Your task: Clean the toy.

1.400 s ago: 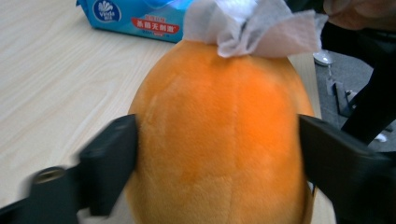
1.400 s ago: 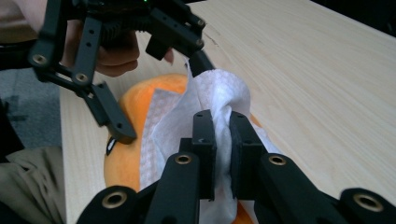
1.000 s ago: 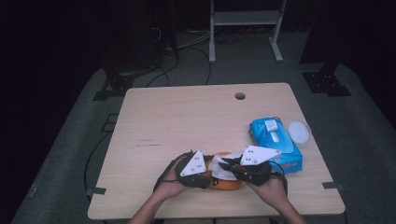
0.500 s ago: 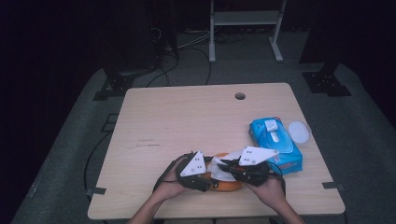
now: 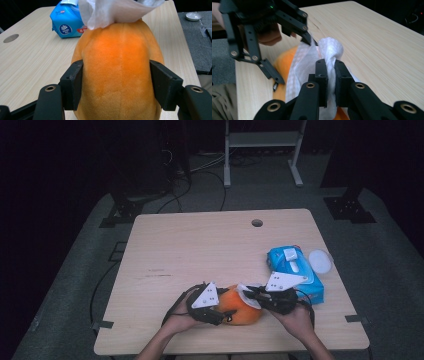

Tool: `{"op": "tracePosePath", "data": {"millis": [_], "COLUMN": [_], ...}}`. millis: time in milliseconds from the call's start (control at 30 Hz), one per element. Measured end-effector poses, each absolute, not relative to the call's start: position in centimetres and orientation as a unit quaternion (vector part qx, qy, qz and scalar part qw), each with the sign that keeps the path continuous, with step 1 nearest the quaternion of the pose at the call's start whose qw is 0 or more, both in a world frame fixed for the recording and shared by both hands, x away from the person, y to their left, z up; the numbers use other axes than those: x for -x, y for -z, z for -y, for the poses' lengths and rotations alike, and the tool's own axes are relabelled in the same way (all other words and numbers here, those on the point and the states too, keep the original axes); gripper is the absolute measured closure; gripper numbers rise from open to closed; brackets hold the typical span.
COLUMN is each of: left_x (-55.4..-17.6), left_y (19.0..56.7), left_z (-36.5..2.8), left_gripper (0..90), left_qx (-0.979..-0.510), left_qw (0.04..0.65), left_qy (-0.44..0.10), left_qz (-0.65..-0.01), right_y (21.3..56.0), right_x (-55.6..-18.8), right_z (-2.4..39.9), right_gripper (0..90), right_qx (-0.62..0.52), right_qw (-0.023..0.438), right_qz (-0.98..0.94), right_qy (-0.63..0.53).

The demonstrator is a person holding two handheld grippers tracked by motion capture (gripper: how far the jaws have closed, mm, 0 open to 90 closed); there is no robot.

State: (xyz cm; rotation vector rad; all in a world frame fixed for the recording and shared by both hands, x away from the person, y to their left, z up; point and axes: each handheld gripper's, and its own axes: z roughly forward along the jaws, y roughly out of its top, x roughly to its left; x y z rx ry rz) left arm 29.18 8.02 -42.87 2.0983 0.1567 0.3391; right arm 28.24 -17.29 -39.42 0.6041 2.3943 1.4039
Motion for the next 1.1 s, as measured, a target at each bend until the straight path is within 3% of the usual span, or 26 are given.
{"op": "tracePosePath", "data": {"millis": [333, 667, 733, 833, 867, 1000, 1100], "left_x": [-29.0, -29.5, -29.6, -30.0, -30.0, -30.1, -30.2], "left_y": [42.9, 43.4, 43.3, 42.7, 42.6, 42.9, 43.1], "left_z": [-8.1, -9.0, -8.9, -8.6, -8.7, -9.1, -9.4], "left_gripper": [33.5, 33.2, 30.9, 17.7, 17.3, 30.2, 32.5], "left_qx": [-0.864, -0.862, -0.863, -0.865, -0.864, -0.864, -0.863], "left_qw": [0.48, 0.486, 0.485, 0.482, 0.484, 0.483, 0.482], "left_qy": [-0.142, -0.124, -0.117, -0.102, -0.102, -0.104, -0.102], "left_qz": [-0.057, -0.073, -0.078, -0.096, -0.096, -0.099, -0.11], "right_y": [39.3, 39.8, 40.0, 39.9, 39.9, 39.8, 39.9], "right_x": [-26.9, -28.4, -28.4, -28.3, -28.2, -28.1, -28.4], "right_z": [14.3, 18.4, 18.7, 18.0, 17.8, 17.2, 17.7], "right_gripper": [82.2, 82.2, 82.2, 82.1, 82.0, 82.0, 82.0], "right_qx": [-0.163, -0.22, -0.227, -0.215, -0.21, -0.201, -0.209], "right_qw": [0.14, 0.146, 0.135, 0.141, 0.141, 0.149, 0.143], "right_qz": [-0.844, -0.835, -0.83, -0.831, -0.831, -0.834, -0.833], "right_qy": [-0.491, -0.483, -0.49, -0.493, -0.495, -0.492, -0.492]}}
